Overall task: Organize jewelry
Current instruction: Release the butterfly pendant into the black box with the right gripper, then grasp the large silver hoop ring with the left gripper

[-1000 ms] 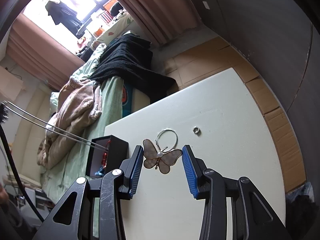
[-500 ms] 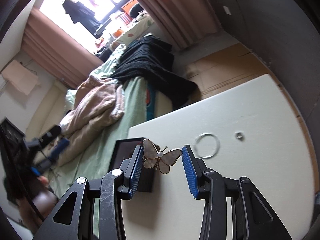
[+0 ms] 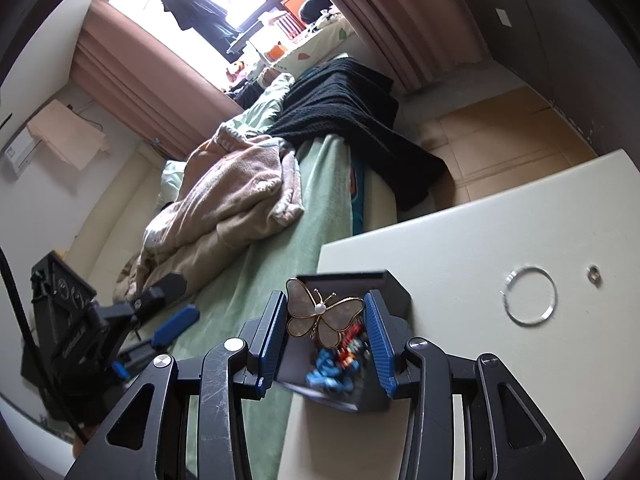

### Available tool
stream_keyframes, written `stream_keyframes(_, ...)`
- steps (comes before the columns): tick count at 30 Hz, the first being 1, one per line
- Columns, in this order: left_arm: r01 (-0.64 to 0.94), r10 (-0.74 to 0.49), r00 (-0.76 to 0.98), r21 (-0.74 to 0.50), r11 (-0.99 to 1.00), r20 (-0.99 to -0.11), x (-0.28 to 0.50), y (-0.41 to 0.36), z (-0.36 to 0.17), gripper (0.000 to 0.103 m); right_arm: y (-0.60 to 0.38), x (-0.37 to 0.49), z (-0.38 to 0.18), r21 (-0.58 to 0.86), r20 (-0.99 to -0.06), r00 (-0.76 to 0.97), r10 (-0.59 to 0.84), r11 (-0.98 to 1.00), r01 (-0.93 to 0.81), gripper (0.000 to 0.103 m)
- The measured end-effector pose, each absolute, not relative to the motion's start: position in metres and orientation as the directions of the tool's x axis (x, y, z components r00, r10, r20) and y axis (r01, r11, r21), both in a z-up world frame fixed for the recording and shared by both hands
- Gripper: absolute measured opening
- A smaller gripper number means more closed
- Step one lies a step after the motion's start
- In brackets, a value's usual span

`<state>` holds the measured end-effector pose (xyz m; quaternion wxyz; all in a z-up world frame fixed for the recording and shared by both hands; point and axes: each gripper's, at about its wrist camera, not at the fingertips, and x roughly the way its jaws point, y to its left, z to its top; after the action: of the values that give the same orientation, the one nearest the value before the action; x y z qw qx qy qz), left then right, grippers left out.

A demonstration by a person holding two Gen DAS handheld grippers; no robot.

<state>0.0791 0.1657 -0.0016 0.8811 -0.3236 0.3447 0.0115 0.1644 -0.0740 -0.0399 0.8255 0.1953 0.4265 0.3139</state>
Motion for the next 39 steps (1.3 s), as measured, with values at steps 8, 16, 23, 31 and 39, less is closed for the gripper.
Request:
stream_keyframes(8,-0.24,-0.197,0.771,-0.562,0.792,-0.606,0.076,0.164,0.001,0.09,-0.077,0.17,-0.054,0.579,-0.639,0.411,0.65,0.758,-0.299,0.069)
stream_keyframes(16,-0.194,-0.218,0.754,-0.527,0.827,-0.619,0.087,0.129,0.001,0.09,-0.128,0.166,-0.049,0.541,-0.672,0.462,0.579,0.81,-0.229,0.072)
stream_keyframes(23,-0.121,-0.237,0.723,-0.456,0.881,-0.649,0.106,0.078,0.0,0.09,-0.176,0.171,-0.05,0.525,-0.705,0.482,0.52,0.84,-0.138,0.072)
stream_keyframes(31,-0.07,-0.245,0.667,-0.387,0.919,-0.703,0.129,0.03,-0.008,0.087,-0.239,0.173,-0.047,0.53,-0.72,0.522,0.458,0.848,-0.013,0.072)
stream_keyframes(39,-0.055,-0.226,0.553,-0.305,0.951,-0.802,0.16,-0.016,-0.025,0.056,-0.267,0.181,-0.051,0.553,-0.731,0.504,0.46,0.832,0.043,0.072)
